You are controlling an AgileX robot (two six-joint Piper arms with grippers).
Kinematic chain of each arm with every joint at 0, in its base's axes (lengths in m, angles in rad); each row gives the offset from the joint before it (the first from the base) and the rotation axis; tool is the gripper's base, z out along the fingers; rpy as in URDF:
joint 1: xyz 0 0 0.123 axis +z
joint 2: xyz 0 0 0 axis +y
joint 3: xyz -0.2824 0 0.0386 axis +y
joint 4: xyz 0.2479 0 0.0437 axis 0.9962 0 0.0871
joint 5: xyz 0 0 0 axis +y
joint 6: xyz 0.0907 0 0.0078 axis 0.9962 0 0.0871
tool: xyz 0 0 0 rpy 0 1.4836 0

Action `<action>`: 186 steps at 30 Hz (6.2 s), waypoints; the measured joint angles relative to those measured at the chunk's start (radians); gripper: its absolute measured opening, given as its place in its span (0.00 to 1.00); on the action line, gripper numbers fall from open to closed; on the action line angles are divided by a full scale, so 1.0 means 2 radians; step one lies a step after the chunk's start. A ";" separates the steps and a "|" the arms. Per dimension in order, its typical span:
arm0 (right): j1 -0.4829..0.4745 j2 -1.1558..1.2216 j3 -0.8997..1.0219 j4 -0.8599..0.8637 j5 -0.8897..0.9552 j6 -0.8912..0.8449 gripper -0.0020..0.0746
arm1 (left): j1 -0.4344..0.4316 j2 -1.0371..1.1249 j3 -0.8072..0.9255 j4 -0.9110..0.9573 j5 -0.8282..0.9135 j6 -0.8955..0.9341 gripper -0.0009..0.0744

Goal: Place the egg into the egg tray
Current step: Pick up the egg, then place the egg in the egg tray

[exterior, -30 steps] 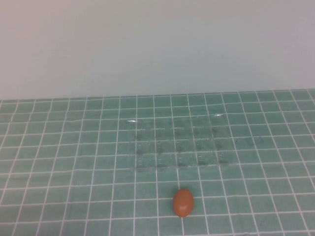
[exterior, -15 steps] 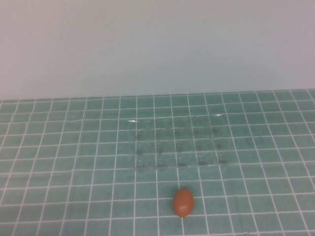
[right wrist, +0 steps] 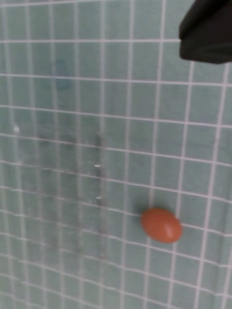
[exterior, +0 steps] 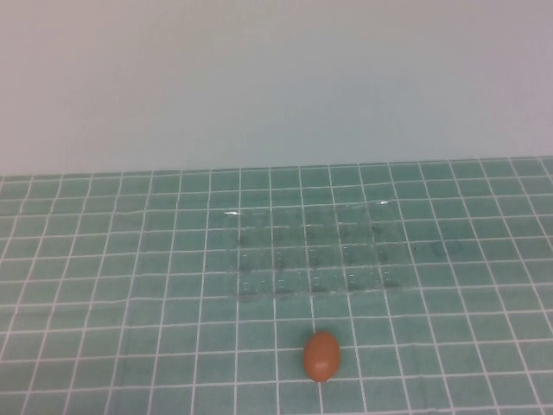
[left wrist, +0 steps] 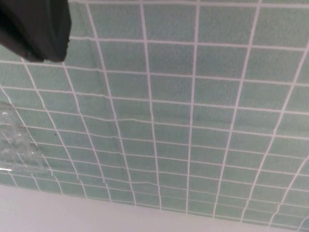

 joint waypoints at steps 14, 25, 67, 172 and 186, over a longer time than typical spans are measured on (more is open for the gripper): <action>0.209 0.064 0.068 -0.110 -0.052 0.085 0.02 | 0.000 0.000 0.000 0.000 0.000 0.000 0.01; 0.277 0.238 -0.060 -0.147 -0.049 0.168 0.02 | 0.000 0.000 0.000 0.000 0.000 0.000 0.01; 0.316 0.506 -0.238 -0.099 -0.055 0.341 0.60 | 0.000 0.000 0.000 0.000 0.000 0.000 0.01; 0.318 0.477 -0.221 -0.125 -0.523 0.074 0.51 | 0.000 0.000 0.000 0.000 0.000 0.000 0.01; 0.318 0.573 -0.220 -0.135 -0.658 0.071 0.51 | 0.000 0.000 0.000 0.000 0.000 0.000 0.01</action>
